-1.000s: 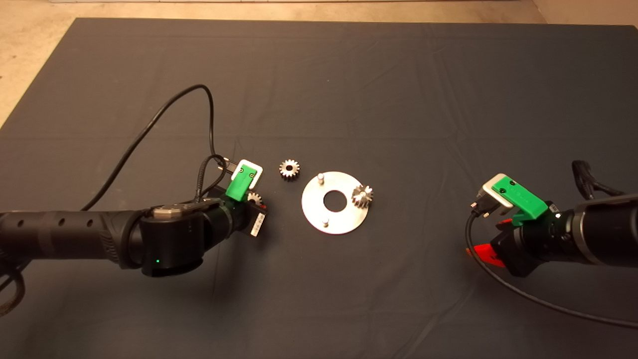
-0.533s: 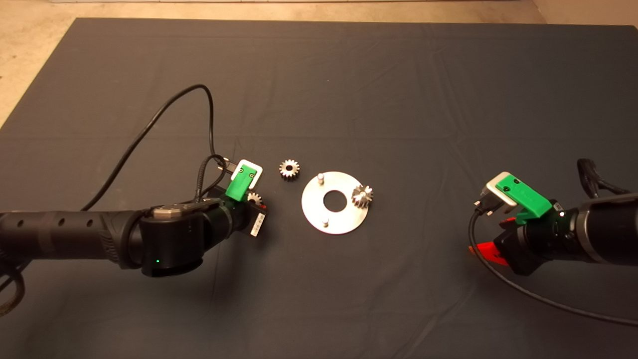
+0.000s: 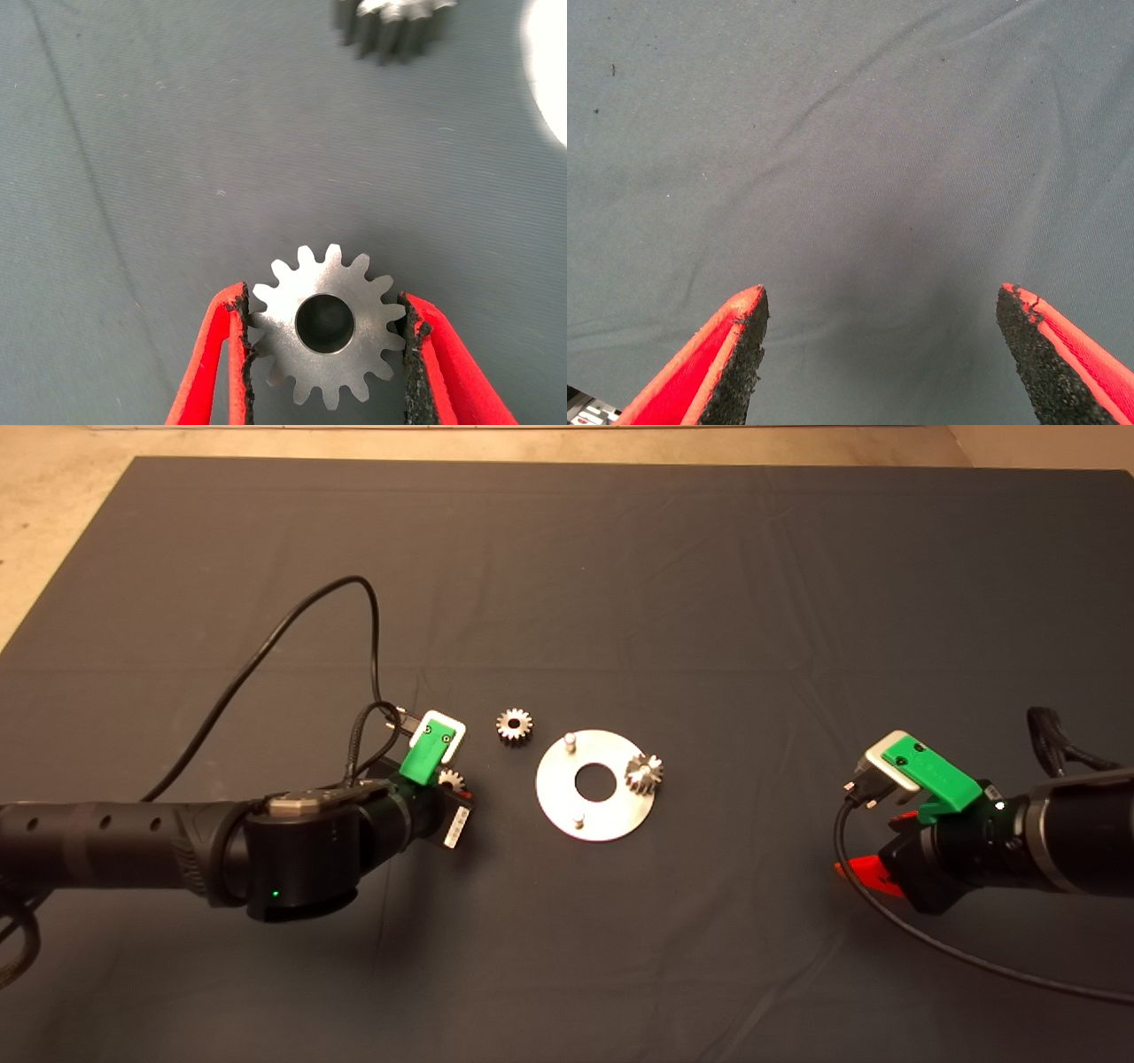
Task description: Install three planetary gears onto the carrier pins
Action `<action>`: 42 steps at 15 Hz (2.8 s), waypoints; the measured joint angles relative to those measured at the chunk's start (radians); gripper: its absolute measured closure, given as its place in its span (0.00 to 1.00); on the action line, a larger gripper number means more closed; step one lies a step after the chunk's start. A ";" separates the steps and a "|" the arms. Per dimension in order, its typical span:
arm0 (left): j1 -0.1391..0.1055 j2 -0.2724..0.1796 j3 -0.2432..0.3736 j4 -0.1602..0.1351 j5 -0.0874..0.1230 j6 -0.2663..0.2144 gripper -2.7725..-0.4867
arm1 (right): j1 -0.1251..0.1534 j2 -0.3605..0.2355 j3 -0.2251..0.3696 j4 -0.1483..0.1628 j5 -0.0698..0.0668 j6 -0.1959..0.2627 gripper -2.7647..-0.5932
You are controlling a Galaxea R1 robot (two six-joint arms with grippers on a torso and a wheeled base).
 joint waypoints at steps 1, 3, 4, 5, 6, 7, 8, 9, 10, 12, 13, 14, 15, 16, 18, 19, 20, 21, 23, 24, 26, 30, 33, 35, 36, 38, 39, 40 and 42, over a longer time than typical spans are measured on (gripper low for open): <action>0.000 -0.003 0.025 0.001 0.004 0.000 0.90 | 0.000 0.000 0.000 0.000 0.000 0.000 0.40; 0.000 -0.009 0.095 0.001 0.020 0.001 0.91 | 0.000 0.000 0.000 0.000 0.000 0.000 0.40; 0.000 -0.009 0.144 0.001 0.043 0.002 0.91 | 0.000 0.000 0.000 0.000 0.000 0.000 0.40; 0.000 -0.008 0.201 0.000 0.080 0.002 0.92 | 0.000 0.000 0.000 0.000 0.000 0.000 0.40; -0.001 -0.009 0.250 0.000 0.109 0.003 0.92 | 0.000 0.000 0.000 0.000 0.000 0.000 0.40; -0.001 -0.008 0.291 0.000 0.117 0.002 0.92 | 0.000 0.000 0.000 0.000 0.000 0.000 0.40; -0.001 0.000 0.318 0.000 0.117 0.002 0.92 | 0.000 0.000 0.000 0.000 0.000 0.000 0.40; -0.004 0.014 0.329 0.000 0.117 0.002 0.92 | 0.000 0.001 0.000 0.000 0.000 0.000 0.40; -0.008 0.035 0.329 0.000 0.122 0.002 0.93 | 0.000 0.001 0.000 0.000 0.000 0.000 0.40; -0.012 0.101 0.329 0.000 0.128 0.002 0.93 | 0.000 0.001 0.000 0.000 0.000 0.000 0.40; -0.012 0.136 0.329 0.000 0.128 0.002 0.93 | 0.000 0.000 0.000 0.000 0.000 0.000 0.40; -0.012 0.168 0.327 0.000 0.126 0.002 0.93 | 0.001 0.000 0.000 0.000 0.000 0.000 0.40; -0.012 0.189 0.319 0.000 0.124 0.002 0.93 | 0.003 0.000 0.000 0.000 0.000 0.000 0.40; -0.012 0.204 0.304 0.000 0.125 0.002 0.93 | 0.003 0.000 0.000 0.000 0.000 0.000 0.40; -0.012 0.227 0.271 0.000 0.127 0.002 0.93 | 0.004 0.000 0.000 0.000 0.001 0.000 0.40; -0.012 0.235 0.255 0.000 0.128 0.002 0.93 | 0.009 0.000 0.000 0.000 0.000 0.000 0.40; -0.012 0.245 0.235 0.000 0.128 0.003 0.93 | 0.013 0.000 0.000 0.000 0.000 0.000 0.40; -0.012 0.254 0.213 0.000 0.128 0.007 0.93 | 0.013 0.000 0.000 0.000 0.000 0.000 0.40; -0.012 0.267 0.183 0.000 0.128 0.020 0.93 | 0.013 0.000 0.000 0.000 -0.001 0.000 0.40; -0.012 0.272 0.171 0.000 0.128 0.023 0.93 | 0.013 0.000 0.000 0.000 0.000 0.000 0.40; -0.012 0.279 0.152 0.000 0.128 0.027 0.93 | 0.013 0.000 0.000 0.000 0.000 0.000 0.40; -0.012 0.286 0.122 0.000 0.127 0.052 0.93 | 0.013 0.000 0.000 0.000 0.000 0.000 0.40; -0.012 0.286 0.100 0.001 0.128 0.056 0.93 | 0.013 0.000 0.000 0.000 0.000 0.000 0.40; -0.012 0.287 0.094 0.006 0.128 0.059 0.93 | 0.013 0.000 0.000 0.000 0.000 0.000 0.40; -0.012 0.287 0.091 0.011 0.128 0.060 0.93 | 0.013 0.000 0.000 0.000 0.000 0.000 0.40; -0.012 0.289 0.078 0.023 0.128 0.060 0.93 | 0.013 0.000 0.000 0.000 0.000 0.000 0.40; -0.011 0.289 0.073 0.027 0.128 0.060 0.93 | 0.013 0.000 0.000 0.000 0.000 0.000 0.40; -0.011 0.289 0.068 0.030 0.128 0.060 0.93 | 0.013 0.000 0.000 0.000 0.000 0.000 0.40; -0.011 0.289 0.065 0.031 0.128 0.063 0.93 | 0.013 0.000 0.000 0.000 0.000 0.000 0.40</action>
